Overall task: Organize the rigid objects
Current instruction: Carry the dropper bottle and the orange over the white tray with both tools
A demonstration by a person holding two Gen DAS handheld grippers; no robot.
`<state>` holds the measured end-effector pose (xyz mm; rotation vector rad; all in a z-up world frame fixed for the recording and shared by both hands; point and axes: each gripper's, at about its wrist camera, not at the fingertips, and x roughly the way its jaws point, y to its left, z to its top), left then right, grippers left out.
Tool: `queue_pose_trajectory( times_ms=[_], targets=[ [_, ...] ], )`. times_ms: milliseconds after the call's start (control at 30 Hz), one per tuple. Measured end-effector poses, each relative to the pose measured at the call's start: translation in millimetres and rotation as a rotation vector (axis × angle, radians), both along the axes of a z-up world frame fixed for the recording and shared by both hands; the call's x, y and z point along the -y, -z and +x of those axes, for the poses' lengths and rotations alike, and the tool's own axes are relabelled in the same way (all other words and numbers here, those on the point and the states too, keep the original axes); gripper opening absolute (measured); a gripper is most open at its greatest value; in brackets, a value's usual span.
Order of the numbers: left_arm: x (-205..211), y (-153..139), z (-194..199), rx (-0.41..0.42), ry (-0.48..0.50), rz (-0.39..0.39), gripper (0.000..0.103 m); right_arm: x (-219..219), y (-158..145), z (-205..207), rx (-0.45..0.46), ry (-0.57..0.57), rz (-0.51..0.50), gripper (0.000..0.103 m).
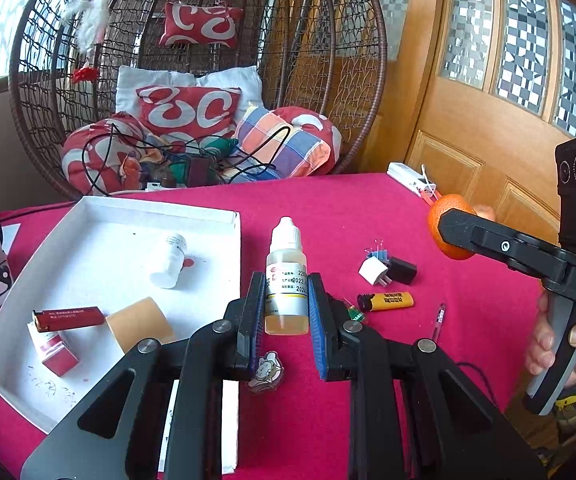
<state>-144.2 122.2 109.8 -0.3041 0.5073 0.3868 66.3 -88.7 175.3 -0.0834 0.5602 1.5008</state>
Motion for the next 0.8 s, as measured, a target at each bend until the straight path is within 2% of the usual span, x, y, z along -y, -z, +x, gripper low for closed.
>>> queue_pose_trajectory(
  times_ms=[500,800],
  targets=[
    [-30.9,4.6,-26.3,0.026,-0.093,-0.035,0.020,-39.8,-5.9,-22.1,0.041,-0.054,-0.017,0.040],
    [-73.5,3.5,-41.4,0.032,-0.190,-0.051,0.020,-76.2,-8.1,-33.7,0.092,-0.069,-0.039,0.040]
  ],
)
